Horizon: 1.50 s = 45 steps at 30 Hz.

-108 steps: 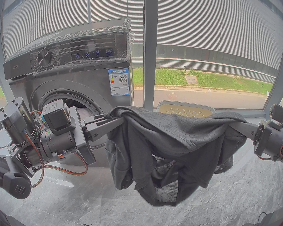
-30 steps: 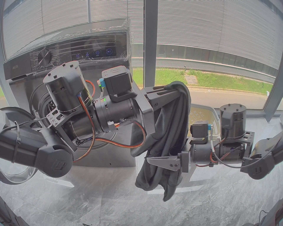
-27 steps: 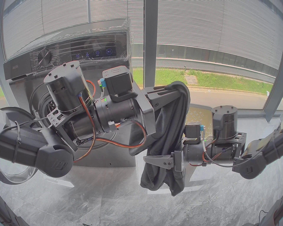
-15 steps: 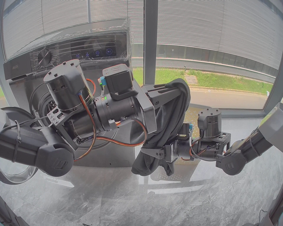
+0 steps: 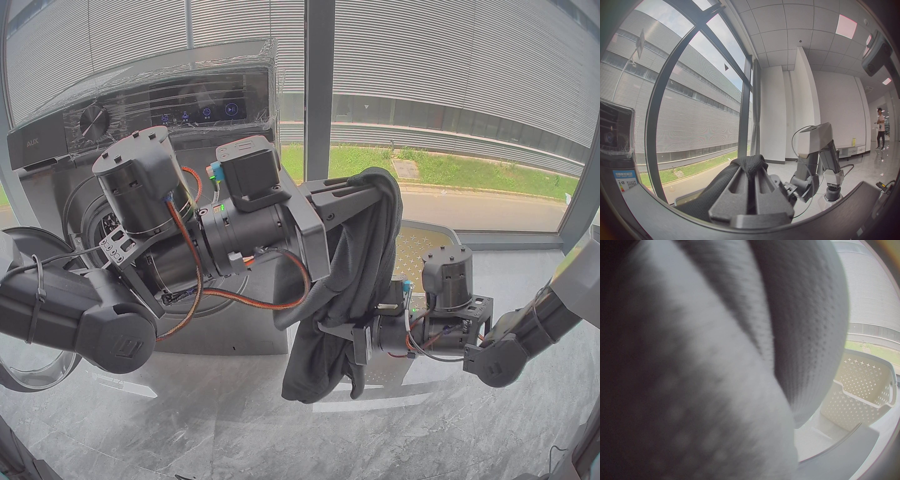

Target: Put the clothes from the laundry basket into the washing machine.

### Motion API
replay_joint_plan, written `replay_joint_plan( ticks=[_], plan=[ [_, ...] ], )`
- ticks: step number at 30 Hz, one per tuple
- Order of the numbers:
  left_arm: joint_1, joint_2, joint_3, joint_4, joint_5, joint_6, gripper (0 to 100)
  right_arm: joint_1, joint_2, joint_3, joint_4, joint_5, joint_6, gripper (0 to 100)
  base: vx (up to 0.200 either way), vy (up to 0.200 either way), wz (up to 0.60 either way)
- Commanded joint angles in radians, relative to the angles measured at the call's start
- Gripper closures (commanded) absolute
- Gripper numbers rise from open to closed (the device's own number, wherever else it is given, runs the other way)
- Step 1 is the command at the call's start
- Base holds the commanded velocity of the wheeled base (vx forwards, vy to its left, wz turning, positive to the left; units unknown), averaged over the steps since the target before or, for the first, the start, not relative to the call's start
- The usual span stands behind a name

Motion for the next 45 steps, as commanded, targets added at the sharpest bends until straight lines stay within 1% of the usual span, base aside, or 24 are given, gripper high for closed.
replay_joint_plan(
  ticks=[1, 2, 3, 4, 5, 7, 10, 16, 23, 24, 27, 28, 30, 31, 32, 35, 37, 38, 39, 40, 42, 45],
  plan=[
    [0.062, 0.041, 0.000, -0.013, 0.004, -0.011, 100, 0.059, -0.219, 0.209, -0.001, 0.012, -0.012, 100, 0.000, 0.000, 0.00],
    [0.084, 0.056, 0.002, -0.014, 0.004, -0.011, 100, 0.074, -0.275, 0.262, -0.001, 0.016, -0.012, 100, 0.000, 0.000, 0.00],
    [0.094, 0.064, 0.002, -0.014, 0.004, -0.010, 100, 0.082, -0.312, 0.292, -0.001, 0.018, -0.012, 100, 0.000, 0.000, 0.00],
    [0.097, 0.067, 0.002, -0.014, 0.004, -0.010, 100, 0.086, -0.327, 0.303, -0.001, 0.019, -0.012, 100, 0.000, 0.000, 0.00],
    [0.124, 0.090, 0.009, -0.019, 0.004, -0.010, 100, 0.111, -0.427, 0.369, -0.001, 0.021, -0.014, 100, 0.000, 0.000, 0.00],
    [0.143, 0.118, 0.012, -0.022, 0.004, -0.008, 100, 0.137, -0.516, 0.420, -0.001, 0.026, -0.012, 100, 0.000, 0.000, 0.00],
    [0.166, 0.176, 0.015, -0.043, 0.008, -0.007, 100, 0.174, -0.604, 0.459, 0.001, 0.038, -0.009, 100, 0.000, 0.000, 0.00],
    [0.185, 0.291, 0.022, -0.137, 0.057, -0.008, 100, 0.183, -0.645, 0.458, 0.001, 0.041, -0.008, 100, 0.000, 0.000, 0.00],
    [0.180, 0.308, 0.091, -0.157, 0.053, -0.011, 100, 0.182, -0.657, 0.432, 0.001, 0.041, -0.006, 100, 0.000, 0.000, 0.00],
    [0.177, 0.305, 0.095, -0.160, 0.050, -0.013, 0, 0.182, -0.657, 0.427, 0.001, 0.041, -0.006, 100, 0.000, 0.000, 0.00],
    [0.156, 0.294, 0.100, -0.168, 0.048, -0.013, 0, 0.177, -0.657, 0.418, 0.001, 0.041, -0.006, 100, 0.000, 0.000, 0.00],
    [0.150, 0.285, 0.117, -0.174, 0.047, -0.007, 0, 0.174, -0.657, 0.409, 0.001, 0.041, -0.006, 100, 0.000, 0.000, 0.00],
    [0.151, 0.272, 0.172, -0.212, 0.034, -0.003, 0, 0.166, -0.657, 0.406, 0.001, 0.041, -0.005, 100, 0.000, 0.000, 0.00],
    [0.153, 0.272, 0.176, -0.217, 0.033, -0.003, 0, 0.166, -0.657, 0.406, 0.001, 0.041, -0.006, 100, 0.000, 0.000, 0.00],
    [0.174, 0.269, 0.245, -0.281, 0.005, 0.003, 0, 0.152, -0.657, 0.410, 0.001, 0.041, -0.005, 100, 0.000, 0.000, 0.00],
    [0.226, 0.268, 0.334, -0.378, -0.021, 0.027, 0, 0.134, -0.657, 0.410, -0.001, 0.039, -0.006, 100, 0.000, 0.000, 0.00],
    [0.251, 0.245, 0.393, -0.422, -0.042, 0.032, 0, 0.122, -0.656, 0.409, 0.001, 0.039, -0.006, 100, 0.000, 0.000, 0.00],
    [0.260, 0.223, 0.419, -0.432, -0.055, 0.032, 0, 0.120, -0.654, 0.409, 0.001, 0.039, -0.006, 100, 0.000, 0.000, 0.00],
    [0.260, 0.223, 0.419, -0.432, -0.055, 0.032, 0, 0.120, -0.654, 0.409, 0.001, 0.039, -0.006, 100, 0.000, 0.000, 0.00],
    [0.265, 0.180, 0.451, -0.436, -0.081, 0.032, 0, 0.119, -0.654, 0.410, 0.001, 0.039, -0.006, 100, 0.000, 0.000, 0.00],
    [0.265, 0.134, 0.466, -0.435, -0.099, 0.032, 0, 0.119, -0.654, 0.410, 0.001, 0.038, -0.005, 100, 0.000, 0.000, 0.00],
    [0.255, 0.058, 0.488, -0.427, -0.108, 0.032, 0, 0.117, -0.656, 0.407, -0.001, 0.036, -0.005, 100, 0.000, 0.000, 0.00]
  ],
)
